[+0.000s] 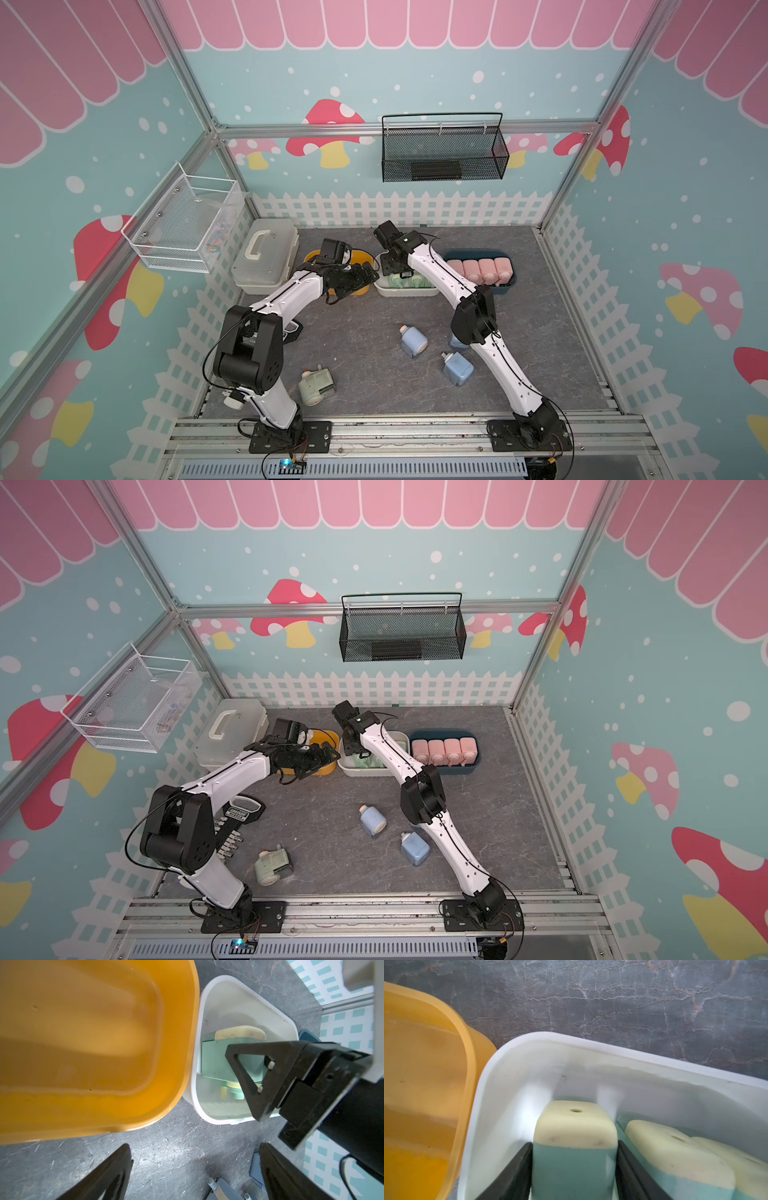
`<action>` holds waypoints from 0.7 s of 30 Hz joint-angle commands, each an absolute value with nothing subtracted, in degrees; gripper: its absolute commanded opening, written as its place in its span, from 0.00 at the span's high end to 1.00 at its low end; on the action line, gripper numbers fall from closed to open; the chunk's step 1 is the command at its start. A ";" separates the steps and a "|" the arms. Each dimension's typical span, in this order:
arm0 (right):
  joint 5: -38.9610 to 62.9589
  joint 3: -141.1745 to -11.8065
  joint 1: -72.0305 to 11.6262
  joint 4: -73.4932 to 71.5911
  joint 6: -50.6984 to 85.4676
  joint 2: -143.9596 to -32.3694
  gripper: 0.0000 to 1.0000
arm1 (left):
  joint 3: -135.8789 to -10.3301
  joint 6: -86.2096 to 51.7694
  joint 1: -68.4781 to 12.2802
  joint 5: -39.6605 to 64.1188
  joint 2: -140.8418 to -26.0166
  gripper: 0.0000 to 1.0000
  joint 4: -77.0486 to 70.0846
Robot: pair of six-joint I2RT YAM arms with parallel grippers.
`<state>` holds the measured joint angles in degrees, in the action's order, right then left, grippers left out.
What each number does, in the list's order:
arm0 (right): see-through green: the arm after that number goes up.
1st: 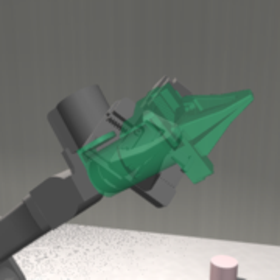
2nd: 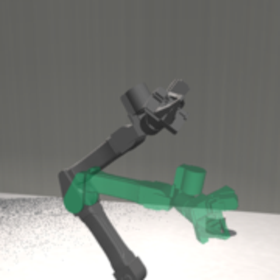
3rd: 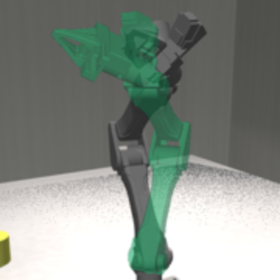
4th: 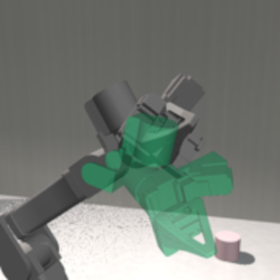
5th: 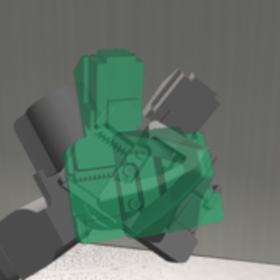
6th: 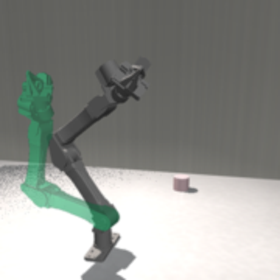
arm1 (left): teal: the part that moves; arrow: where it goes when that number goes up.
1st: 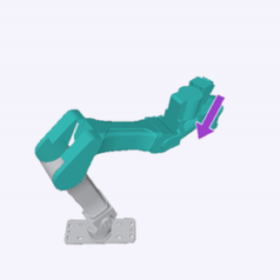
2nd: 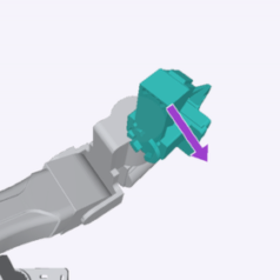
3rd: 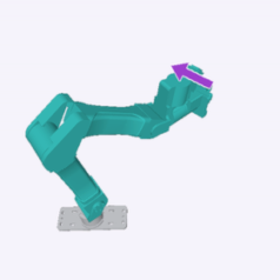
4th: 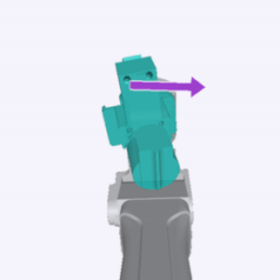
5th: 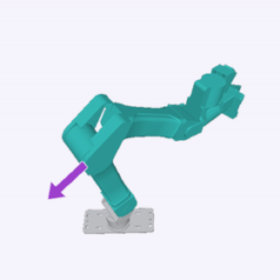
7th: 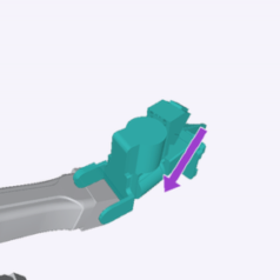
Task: Place the pencil sharpeners by color into the storage box
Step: Place the pencil sharpener in the storage box.
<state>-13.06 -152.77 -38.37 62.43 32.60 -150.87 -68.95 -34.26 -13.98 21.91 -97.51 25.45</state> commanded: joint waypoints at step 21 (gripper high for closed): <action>-21.36 -153.72 -39.84 65.27 31.41 -148.24 0.93 | -69.56 -33.40 -13.62 22.04 -97.52 0.04 26.35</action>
